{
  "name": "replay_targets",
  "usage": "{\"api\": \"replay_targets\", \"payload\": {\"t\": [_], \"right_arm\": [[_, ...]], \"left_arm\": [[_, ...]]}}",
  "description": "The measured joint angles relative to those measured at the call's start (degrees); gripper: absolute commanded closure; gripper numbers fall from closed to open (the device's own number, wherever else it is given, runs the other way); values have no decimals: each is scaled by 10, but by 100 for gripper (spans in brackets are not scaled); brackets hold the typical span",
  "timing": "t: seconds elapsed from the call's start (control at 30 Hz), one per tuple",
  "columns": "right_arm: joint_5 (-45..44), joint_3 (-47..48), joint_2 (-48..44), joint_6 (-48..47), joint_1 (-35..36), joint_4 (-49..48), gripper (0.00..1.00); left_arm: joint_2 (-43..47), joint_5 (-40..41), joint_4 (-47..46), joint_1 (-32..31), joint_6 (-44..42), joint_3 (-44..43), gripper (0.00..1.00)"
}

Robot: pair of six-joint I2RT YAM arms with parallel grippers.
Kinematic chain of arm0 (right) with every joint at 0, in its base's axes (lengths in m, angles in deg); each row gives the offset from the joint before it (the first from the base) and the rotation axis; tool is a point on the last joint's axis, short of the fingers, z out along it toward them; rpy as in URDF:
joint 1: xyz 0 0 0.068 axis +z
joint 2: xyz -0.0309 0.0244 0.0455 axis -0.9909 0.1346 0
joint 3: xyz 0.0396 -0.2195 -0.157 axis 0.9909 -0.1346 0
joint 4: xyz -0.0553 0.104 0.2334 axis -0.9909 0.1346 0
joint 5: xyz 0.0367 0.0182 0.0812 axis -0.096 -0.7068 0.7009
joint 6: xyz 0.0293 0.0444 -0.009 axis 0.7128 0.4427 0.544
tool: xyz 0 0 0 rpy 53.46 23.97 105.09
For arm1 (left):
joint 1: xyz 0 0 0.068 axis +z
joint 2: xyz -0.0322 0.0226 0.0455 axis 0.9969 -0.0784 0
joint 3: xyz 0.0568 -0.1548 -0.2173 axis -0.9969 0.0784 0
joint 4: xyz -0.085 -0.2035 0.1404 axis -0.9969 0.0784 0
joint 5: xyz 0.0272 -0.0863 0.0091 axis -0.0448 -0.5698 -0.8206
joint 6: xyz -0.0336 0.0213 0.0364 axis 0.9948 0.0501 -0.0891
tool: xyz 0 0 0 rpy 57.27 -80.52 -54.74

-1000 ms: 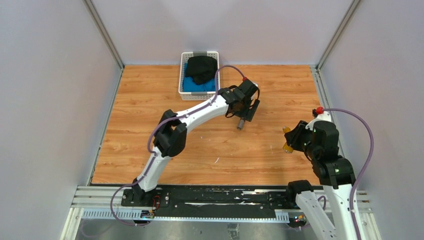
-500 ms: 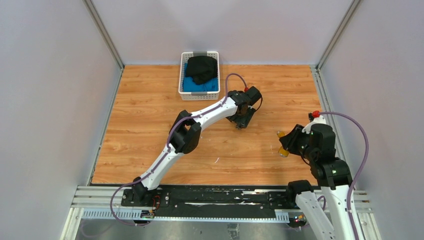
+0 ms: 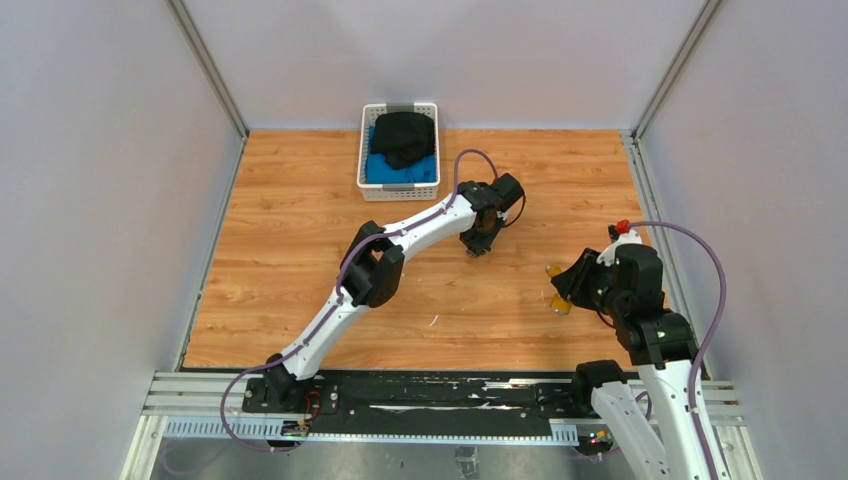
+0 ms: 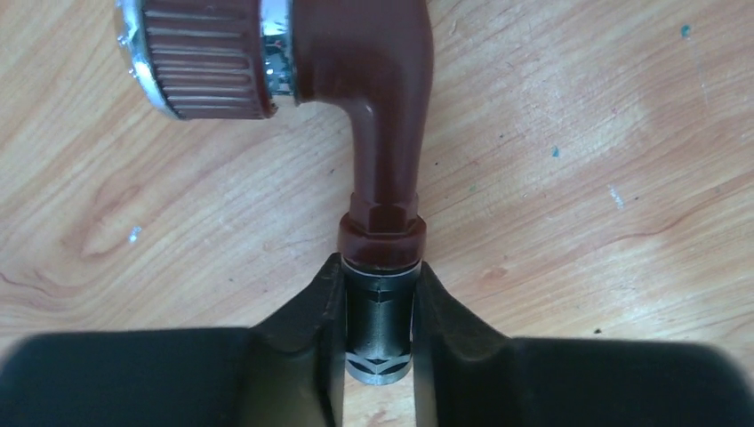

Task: Install the water faucets
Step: Pick up the water faucet from the center of the board, then install the water faucet onto the adaptor.

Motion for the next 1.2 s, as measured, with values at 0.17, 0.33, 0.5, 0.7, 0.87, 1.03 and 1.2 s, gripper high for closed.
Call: {"api": "replay_targets", "payload": {"t": [0.17,0.33,0.5,0.7,0.87,1.03,1.2], "right_arm": [[4,0,5,0,0,-2,100],[18,0,-1,-13,0,-12,100],[58,-11,-33,-43,0,-48,100],[46,-40,-135,-77,22,-130,100],[45,-56,-176,-94,26,-218,100],[36,-49,-142,-145,65,-288,100],[-28,-15,-63,-219,185,-324,100]], "left_arm": [[0,-11,0,0,-2,-1,100],[21,-23,-23,0,3,30,100],[150,-45,-108,4,40,172,100],[416,-103,-308,35,164,380,100],[652,-105,-513,118,325,630,100],[756,-120,-595,154,452,753,100],[768,-196,-613,210,533,771,100]]}}
